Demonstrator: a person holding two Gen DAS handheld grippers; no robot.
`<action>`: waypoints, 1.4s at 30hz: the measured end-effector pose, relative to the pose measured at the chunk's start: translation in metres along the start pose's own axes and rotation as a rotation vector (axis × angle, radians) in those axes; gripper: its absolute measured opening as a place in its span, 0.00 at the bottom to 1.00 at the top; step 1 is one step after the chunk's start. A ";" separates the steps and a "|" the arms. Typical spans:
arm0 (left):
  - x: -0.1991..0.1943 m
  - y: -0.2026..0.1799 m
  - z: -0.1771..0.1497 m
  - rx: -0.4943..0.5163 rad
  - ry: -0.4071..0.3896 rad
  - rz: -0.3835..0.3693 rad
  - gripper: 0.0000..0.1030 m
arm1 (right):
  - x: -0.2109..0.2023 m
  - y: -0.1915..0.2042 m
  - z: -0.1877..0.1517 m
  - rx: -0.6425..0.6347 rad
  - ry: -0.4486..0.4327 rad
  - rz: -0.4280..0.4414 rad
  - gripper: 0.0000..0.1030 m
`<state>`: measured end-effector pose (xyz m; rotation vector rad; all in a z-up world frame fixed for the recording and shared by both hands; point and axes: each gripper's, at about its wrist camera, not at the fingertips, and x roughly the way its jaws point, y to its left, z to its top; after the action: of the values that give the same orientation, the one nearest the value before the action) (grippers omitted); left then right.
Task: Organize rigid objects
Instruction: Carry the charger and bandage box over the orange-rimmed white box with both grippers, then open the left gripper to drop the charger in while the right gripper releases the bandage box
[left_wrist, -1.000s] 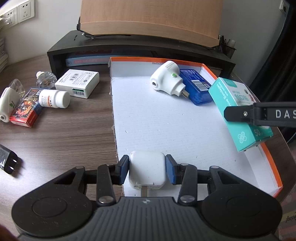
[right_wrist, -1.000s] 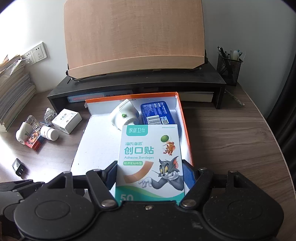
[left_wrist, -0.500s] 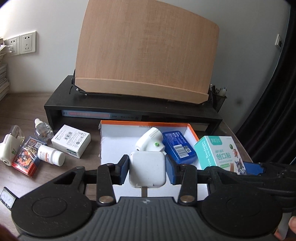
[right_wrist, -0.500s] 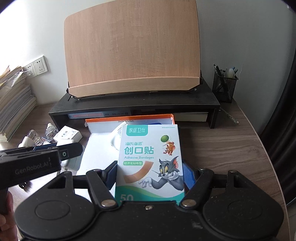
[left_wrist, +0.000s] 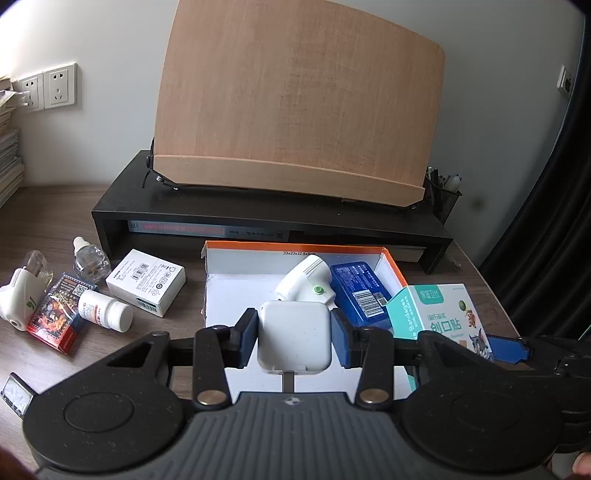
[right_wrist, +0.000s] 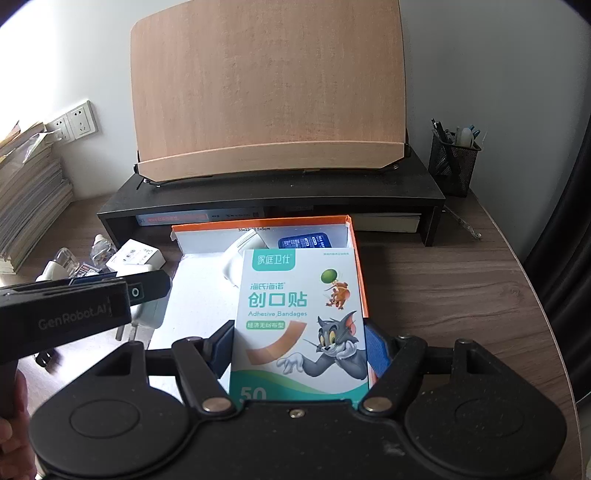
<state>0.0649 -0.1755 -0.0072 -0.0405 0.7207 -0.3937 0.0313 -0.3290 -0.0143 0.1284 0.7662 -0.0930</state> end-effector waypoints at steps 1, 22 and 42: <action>0.000 0.000 0.000 0.001 0.001 0.006 0.41 | 0.001 -0.001 0.000 -0.001 0.004 0.002 0.81; 0.012 0.005 -0.004 -0.015 0.032 0.027 0.41 | 0.020 0.001 -0.002 -0.016 0.053 0.001 0.81; 0.032 0.006 -0.004 -0.006 0.073 0.017 0.41 | 0.036 0.000 0.001 -0.019 0.079 -0.005 0.81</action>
<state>0.0865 -0.1812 -0.0313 -0.0260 0.7938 -0.3786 0.0574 -0.3303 -0.0385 0.1127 0.8458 -0.0853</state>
